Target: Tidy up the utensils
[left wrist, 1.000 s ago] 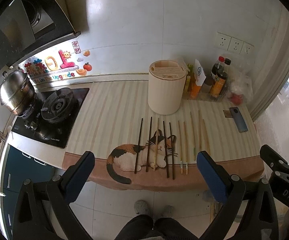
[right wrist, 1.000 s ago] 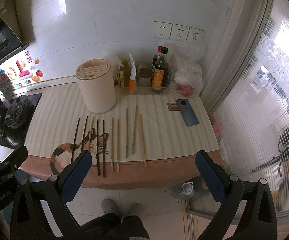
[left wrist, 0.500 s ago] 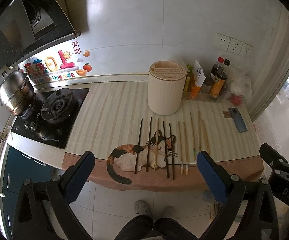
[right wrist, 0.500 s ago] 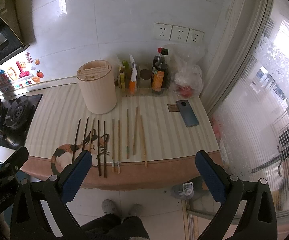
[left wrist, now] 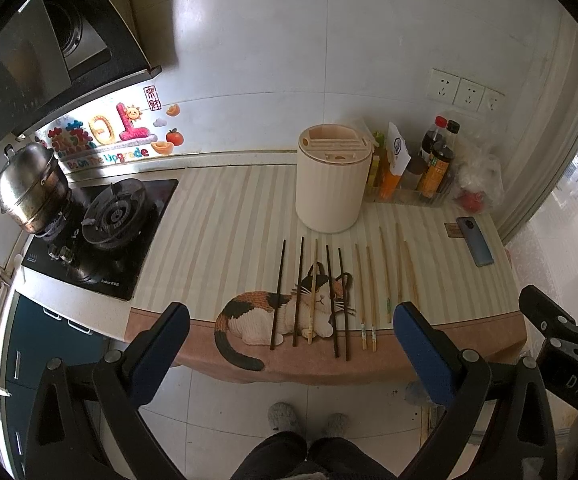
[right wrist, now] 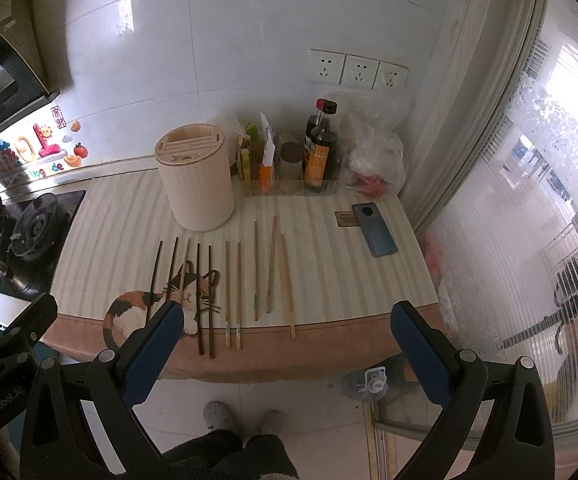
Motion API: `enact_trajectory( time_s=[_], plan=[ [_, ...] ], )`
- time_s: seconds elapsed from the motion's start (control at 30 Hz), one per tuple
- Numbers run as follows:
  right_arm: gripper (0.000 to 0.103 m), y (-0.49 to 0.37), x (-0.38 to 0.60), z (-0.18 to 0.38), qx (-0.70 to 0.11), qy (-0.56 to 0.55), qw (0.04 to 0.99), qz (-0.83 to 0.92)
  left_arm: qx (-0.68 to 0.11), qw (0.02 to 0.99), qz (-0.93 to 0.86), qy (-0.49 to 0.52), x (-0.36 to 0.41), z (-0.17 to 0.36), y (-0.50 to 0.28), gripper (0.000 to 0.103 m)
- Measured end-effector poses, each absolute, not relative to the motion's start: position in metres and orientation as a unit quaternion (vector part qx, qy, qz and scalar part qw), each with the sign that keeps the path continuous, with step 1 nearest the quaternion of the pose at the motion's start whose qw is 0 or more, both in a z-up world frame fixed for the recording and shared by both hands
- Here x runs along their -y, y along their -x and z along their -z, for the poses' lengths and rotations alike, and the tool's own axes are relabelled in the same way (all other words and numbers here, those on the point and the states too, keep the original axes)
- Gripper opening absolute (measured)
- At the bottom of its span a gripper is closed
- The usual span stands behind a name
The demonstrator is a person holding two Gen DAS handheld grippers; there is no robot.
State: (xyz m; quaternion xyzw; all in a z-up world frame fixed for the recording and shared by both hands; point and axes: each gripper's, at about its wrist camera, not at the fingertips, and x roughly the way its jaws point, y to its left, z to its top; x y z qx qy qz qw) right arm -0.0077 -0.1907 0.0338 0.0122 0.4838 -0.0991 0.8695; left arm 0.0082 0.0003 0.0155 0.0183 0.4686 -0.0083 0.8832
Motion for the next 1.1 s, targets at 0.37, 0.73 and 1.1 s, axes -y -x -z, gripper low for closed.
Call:
enact_trajectory(
  time_s=[0.37, 0.73, 1.1],
  plan=[
    [0.103, -0.001, 0.190, -0.039, -0.483, -0.012, 0.870, 0.097, -0.466, 0.884, 0.008, -0.018, -0.002, -0.023, -0.015, 0.103],
    [0.103, 0.000, 0.188, -0.038, -0.481, -0.013, 0.871, 0.097, -0.468, 0.884, 0.009, -0.014, -0.003, -0.023, -0.014, 0.103],
    [0.103, -0.018, 0.208, -0.020, -0.454, -0.041, 0.885, 0.097, -0.400, 0.915, -0.053, -0.024, -0.009, -0.004, -0.038, 0.103]
  ],
)
